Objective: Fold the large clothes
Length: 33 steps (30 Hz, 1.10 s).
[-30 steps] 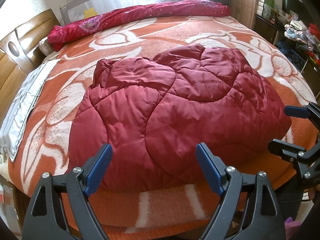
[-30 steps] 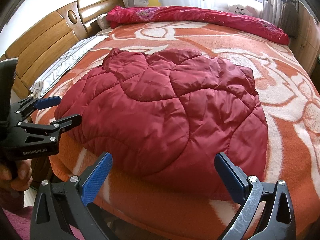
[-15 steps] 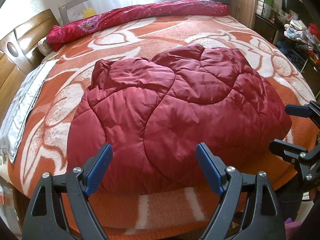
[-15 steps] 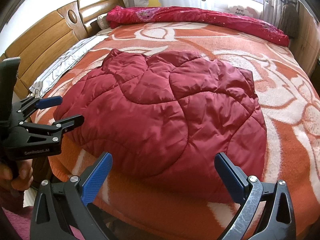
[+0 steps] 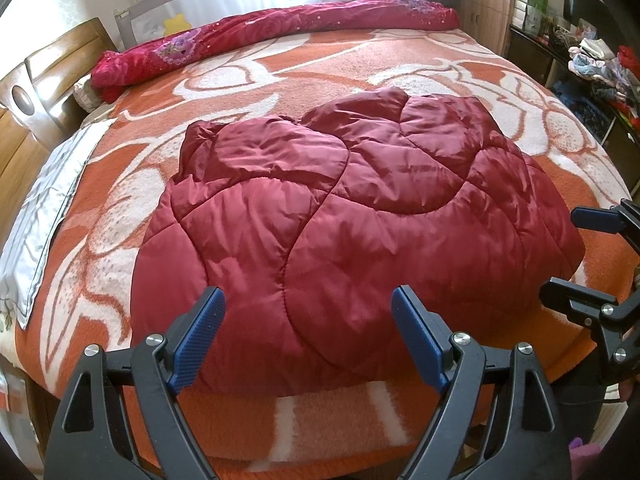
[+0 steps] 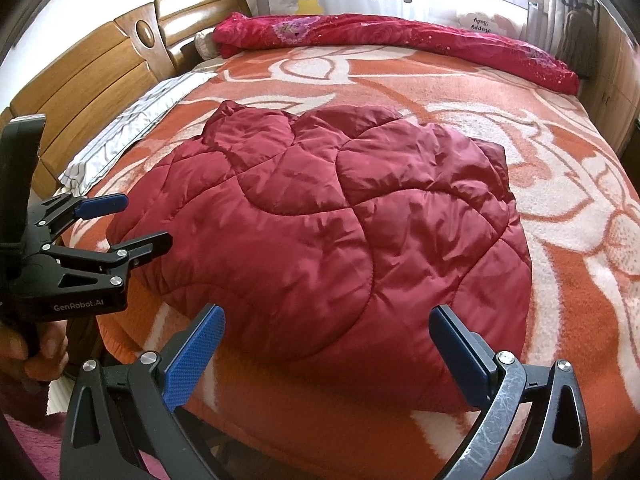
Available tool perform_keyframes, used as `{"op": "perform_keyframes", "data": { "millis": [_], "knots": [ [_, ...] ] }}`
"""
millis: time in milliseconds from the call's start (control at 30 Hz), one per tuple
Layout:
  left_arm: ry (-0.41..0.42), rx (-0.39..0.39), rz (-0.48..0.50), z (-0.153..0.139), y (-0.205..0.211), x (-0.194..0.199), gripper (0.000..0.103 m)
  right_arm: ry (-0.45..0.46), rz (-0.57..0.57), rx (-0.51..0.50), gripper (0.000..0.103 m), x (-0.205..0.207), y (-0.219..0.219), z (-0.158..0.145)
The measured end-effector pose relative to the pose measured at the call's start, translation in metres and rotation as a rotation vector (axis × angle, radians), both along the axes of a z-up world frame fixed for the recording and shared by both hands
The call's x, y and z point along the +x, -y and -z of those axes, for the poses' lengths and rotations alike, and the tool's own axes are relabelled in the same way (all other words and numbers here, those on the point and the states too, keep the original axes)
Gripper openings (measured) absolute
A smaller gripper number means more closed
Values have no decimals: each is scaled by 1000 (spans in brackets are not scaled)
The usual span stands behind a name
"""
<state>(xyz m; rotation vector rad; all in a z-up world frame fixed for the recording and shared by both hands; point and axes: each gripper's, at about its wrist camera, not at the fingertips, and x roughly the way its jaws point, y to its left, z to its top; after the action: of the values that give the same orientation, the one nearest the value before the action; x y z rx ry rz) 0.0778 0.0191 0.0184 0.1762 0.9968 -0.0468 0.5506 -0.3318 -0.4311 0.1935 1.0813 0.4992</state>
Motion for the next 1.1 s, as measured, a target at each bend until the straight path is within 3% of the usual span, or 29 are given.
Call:
{"op": "perform_keyframes", "data": {
  "millis": [1100],
  "knots": [
    [-10,12,19,1,2,29,86,-17,10,7,102,27,11,9]
  ]
}}
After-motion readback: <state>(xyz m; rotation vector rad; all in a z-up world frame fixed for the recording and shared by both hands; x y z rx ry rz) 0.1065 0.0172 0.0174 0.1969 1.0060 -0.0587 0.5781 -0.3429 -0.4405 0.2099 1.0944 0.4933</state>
